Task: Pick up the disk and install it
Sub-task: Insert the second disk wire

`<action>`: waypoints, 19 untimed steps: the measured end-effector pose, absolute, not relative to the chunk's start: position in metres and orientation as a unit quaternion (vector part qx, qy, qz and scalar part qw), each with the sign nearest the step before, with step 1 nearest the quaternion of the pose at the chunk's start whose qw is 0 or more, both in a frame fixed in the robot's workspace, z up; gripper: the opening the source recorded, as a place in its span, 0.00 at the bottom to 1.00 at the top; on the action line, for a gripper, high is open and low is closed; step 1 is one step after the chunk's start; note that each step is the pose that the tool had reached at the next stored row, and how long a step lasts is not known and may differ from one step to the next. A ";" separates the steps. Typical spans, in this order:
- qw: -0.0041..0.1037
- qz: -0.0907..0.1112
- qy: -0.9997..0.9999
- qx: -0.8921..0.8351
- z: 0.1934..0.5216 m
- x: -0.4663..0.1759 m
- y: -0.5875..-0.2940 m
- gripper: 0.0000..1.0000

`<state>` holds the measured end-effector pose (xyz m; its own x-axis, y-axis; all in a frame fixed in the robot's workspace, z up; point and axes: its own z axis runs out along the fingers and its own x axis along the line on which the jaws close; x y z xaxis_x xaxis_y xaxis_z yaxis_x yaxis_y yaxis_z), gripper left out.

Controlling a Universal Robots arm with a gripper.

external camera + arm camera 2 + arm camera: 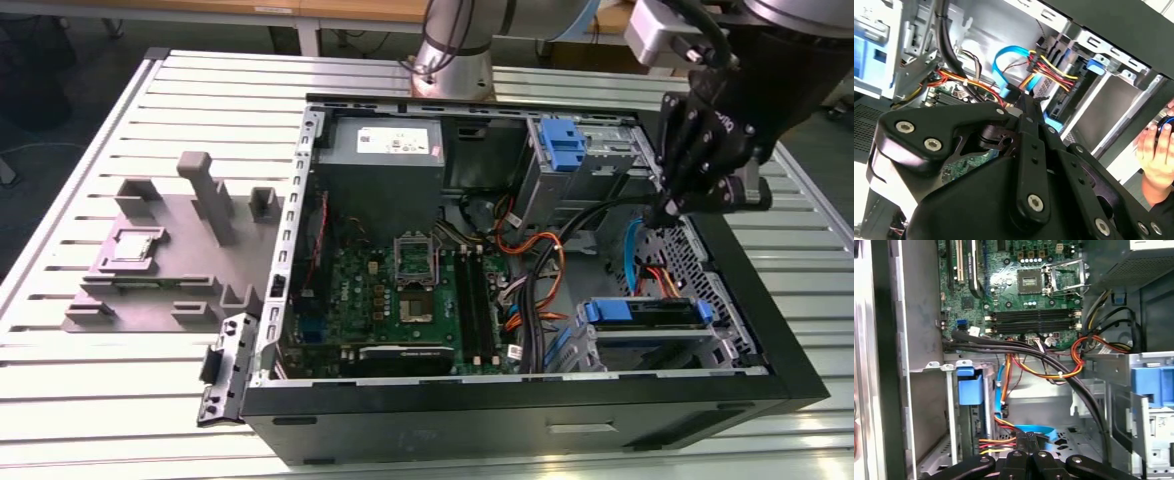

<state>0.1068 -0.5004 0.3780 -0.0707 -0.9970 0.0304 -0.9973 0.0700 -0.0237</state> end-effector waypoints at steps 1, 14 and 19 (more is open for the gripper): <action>0.004 0.020 -0.731 0.682 0.378 0.107 -0.498 0.10; 0.007 0.021 -0.731 0.682 0.378 0.107 -0.482 0.10; 0.018 0.032 -0.731 0.681 0.378 0.107 -0.480 0.10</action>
